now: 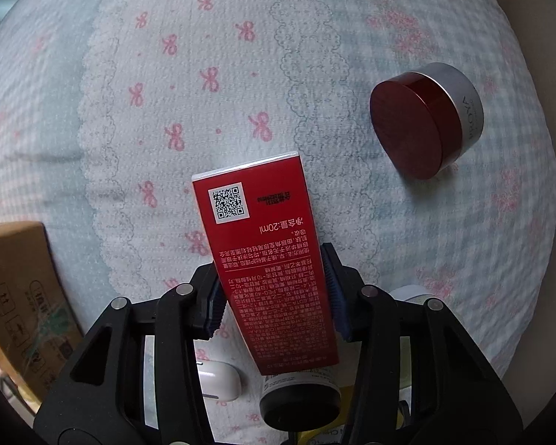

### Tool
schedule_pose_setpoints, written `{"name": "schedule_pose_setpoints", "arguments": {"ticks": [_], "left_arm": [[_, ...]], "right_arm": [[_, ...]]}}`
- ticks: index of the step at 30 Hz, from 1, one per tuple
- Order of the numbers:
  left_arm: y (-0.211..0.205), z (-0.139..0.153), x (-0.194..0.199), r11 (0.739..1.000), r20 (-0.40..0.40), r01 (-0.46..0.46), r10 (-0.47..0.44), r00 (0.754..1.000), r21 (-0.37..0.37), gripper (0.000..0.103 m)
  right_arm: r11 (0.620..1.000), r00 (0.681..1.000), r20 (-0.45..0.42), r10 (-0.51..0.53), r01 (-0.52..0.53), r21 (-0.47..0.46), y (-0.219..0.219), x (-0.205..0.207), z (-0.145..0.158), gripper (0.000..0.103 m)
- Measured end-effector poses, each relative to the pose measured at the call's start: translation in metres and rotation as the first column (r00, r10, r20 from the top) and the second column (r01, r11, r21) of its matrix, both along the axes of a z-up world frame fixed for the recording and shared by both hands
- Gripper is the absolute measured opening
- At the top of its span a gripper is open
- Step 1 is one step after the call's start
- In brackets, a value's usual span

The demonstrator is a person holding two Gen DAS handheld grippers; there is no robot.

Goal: Organize rigid objects
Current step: 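Grasp the red box with the left tool while the right tool grasps the yellow tape roll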

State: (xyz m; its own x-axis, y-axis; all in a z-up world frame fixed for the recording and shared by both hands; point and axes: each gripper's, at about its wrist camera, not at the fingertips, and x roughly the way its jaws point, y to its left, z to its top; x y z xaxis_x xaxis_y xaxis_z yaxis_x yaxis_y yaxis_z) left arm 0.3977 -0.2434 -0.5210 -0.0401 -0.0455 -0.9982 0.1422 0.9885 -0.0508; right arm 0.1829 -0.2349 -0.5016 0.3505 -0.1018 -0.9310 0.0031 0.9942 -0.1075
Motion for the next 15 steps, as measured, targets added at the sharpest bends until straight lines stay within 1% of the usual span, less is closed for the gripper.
{"name": "schedule_pose_setpoints", "arguments": {"ticks": [4, 7, 9, 15], "left_arm": [[0.001, 0.009, -0.008, 1.000, 0.029, 0.007, -0.006, 1.000, -0.008, 0.042], [0.009, 0.024, -0.008, 1.000, 0.064, 0.011, -0.009, 0.998, -0.021, 0.042], [0.021, 0.039, -0.016, 0.999, 0.086, 0.016, -0.013, 0.996, -0.030, 0.042], [0.023, 0.080, -0.022, 0.998, 0.145, 0.017, -0.008, 0.989, -0.058, 0.042]], "right_arm": [[1.000, 1.000, -0.002, 0.001, -0.001, 0.020, -0.006, 0.003, 0.001, 0.096], [1.000, 1.000, 0.002, -0.002, 0.002, 0.029, -0.006, -0.001, 0.004, 0.096], [0.999, 1.000, 0.008, -0.008, 0.007, 0.033, -0.006, -0.006, 0.008, 0.096], [0.999, 0.999, 0.045, -0.015, 0.013, 0.035, -0.011, -0.011, 0.031, 0.096]]}}
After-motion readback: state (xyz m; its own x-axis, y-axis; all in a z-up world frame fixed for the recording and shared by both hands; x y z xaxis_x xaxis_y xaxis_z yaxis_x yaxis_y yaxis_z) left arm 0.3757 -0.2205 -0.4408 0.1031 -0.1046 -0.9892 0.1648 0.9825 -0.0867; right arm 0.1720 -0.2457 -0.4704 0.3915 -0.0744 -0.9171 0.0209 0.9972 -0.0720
